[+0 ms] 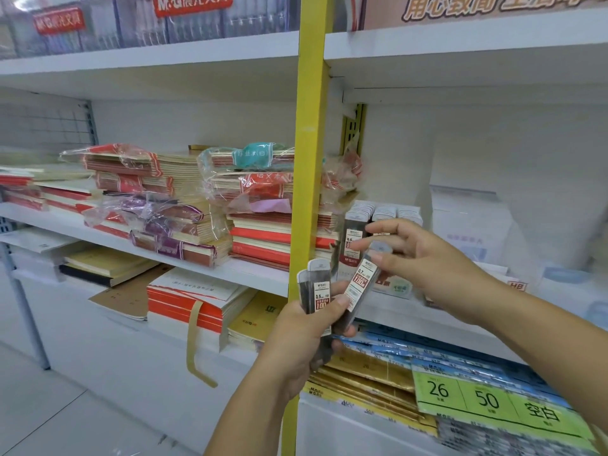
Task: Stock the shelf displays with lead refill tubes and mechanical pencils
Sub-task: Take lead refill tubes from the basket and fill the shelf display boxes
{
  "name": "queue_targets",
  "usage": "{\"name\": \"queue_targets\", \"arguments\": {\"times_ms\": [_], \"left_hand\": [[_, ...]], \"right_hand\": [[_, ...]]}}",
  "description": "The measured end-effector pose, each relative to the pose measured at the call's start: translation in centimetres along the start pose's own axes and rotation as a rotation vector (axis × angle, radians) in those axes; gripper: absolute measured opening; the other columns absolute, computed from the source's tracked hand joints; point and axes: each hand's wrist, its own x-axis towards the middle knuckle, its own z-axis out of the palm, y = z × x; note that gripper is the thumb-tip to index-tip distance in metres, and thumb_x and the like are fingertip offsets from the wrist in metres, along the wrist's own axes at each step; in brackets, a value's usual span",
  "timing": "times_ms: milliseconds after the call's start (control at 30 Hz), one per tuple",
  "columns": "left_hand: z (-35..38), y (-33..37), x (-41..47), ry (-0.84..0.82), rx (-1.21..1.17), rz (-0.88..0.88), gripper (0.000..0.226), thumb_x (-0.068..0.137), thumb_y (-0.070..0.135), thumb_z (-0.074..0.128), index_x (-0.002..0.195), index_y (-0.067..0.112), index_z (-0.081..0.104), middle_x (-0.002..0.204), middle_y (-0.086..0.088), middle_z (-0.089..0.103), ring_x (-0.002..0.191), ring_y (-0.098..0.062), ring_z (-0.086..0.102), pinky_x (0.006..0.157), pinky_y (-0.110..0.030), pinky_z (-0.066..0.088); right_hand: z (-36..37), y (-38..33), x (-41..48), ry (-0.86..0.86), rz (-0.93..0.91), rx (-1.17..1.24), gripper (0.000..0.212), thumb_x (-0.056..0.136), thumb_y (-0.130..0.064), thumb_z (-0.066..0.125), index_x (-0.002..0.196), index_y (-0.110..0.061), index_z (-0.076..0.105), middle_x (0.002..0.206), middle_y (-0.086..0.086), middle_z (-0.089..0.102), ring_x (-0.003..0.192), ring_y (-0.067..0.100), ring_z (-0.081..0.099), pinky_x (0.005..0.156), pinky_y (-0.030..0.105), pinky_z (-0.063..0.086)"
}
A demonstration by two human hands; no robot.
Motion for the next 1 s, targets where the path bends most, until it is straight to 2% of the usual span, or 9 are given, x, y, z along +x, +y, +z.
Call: {"name": "queue_targets", "arguments": {"times_ms": [100,167,267,367,533,633,733,833,1000], "left_hand": [[-0.2,-0.1,0.3,0.042,0.02,0.012,0.018,0.091,0.037,0.067,0.109,0.035,0.073,0.085,-0.006,0.077,0.072,-0.017,0.067,0.052,-0.022,0.044],[-0.3,-0.2,0.4,0.071,0.052,0.031,0.023,0.088,0.043,0.067,0.11,0.035,0.068,0.089,-0.006,0.078,0.072,-0.017,0.07,0.055,-0.025,0.047],[-0.3,-0.1,0.6,0.129,0.077,0.07,0.039,0.085,0.051,0.064,0.111,0.023,0.062,0.079,-0.001,0.076,0.055,-0.01,0.065,0.046,-0.021,0.046],[-0.5,-0.1,1.0,0.201,0.092,0.048,0.034,0.094,0.051,0.058,0.105,0.019,0.06,0.064,0.002,0.065,0.049,-0.008,0.055,0.044,-0.02,0.042],[-1.1,-0.1,1.4,0.218,0.078,0.028,0.021,0.101,0.036,0.053,0.103,0.016,0.059,0.063,0.0,0.061,0.05,-0.01,0.053,0.045,-0.021,0.042],[-1.0,0.2,1.5,0.205,-0.004,0.059,0.013,0.1,0.031,0.057,0.108,0.021,0.061,0.075,-0.003,0.071,0.057,-0.012,0.065,0.048,-0.022,0.049],[-0.7,0.2,1.7,0.184,-0.064,0.076,0.014,0.096,0.031,0.062,0.11,0.026,0.063,0.088,-0.005,0.078,0.075,-0.017,0.076,0.057,-0.024,0.057],[0.0,0.3,1.8,0.149,-0.086,0.095,0.024,0.086,0.039,0.067,0.107,0.028,0.065,0.092,-0.004,0.079,0.084,-0.02,0.077,0.062,-0.027,0.06],[2.4,-0.1,2.5,0.09,-0.044,0.117,0.021,0.09,0.04,0.065,0.107,0.028,0.067,0.093,0.0,0.079,0.086,-0.017,0.077,0.064,-0.025,0.06]], "right_hand": [[-0.2,0.3,0.2,0.012,0.07,-0.002,0.035,0.088,-0.018,0.066,0.121,-0.019,0.053,0.096,0.0,0.076,0.089,0.016,0.072,0.076,0.024,0.056],[-0.4,0.1,0.3,0.044,0.074,-0.051,0.031,0.087,-0.016,0.067,0.116,-0.016,0.057,0.09,0.002,0.076,0.086,0.019,0.073,0.081,0.035,0.057],[-1.3,-1.7,0.6,0.227,-0.165,-0.185,0.018,0.089,-0.017,0.064,0.105,-0.025,0.059,0.089,-0.01,0.075,0.079,0.006,0.072,0.062,0.021,0.057],[-2.0,-3.6,1.7,0.357,-0.44,-0.322,0.024,0.091,-0.012,0.062,0.098,-0.035,0.055,0.092,-0.01,0.072,0.085,-0.001,0.068,0.068,0.013,0.053],[-0.9,-2.8,3.8,0.278,-0.405,-0.592,0.029,0.092,-0.012,0.061,0.097,-0.039,0.051,0.09,-0.021,0.064,0.084,-0.012,0.059,0.065,0.004,0.045],[-1.3,-2.6,4.0,0.292,-0.392,-0.563,0.032,0.09,-0.011,0.063,0.09,-0.041,0.053,0.081,-0.022,0.066,0.08,-0.012,0.061,0.061,0.004,0.046],[-3.4,-3.5,3.6,0.332,-0.424,-0.487,0.031,0.087,-0.011,0.066,0.091,-0.041,0.057,0.087,-0.021,0.07,0.078,-0.003,0.067,0.061,0.011,0.052],[-6.8,-4.7,2.8,0.42,-0.445,-0.474,0.029,0.081,-0.017,0.067,0.091,-0.044,0.06,0.088,-0.017,0.071,0.084,0.012,0.07,0.076,0.034,0.057],[-11.6,-3.4,2.8,0.482,-0.337,-0.706,0.037,0.082,-0.012,0.067,0.084,-0.048,0.057,0.083,-0.017,0.064,0.083,0.024,0.064,0.083,0.048,0.054]]}}
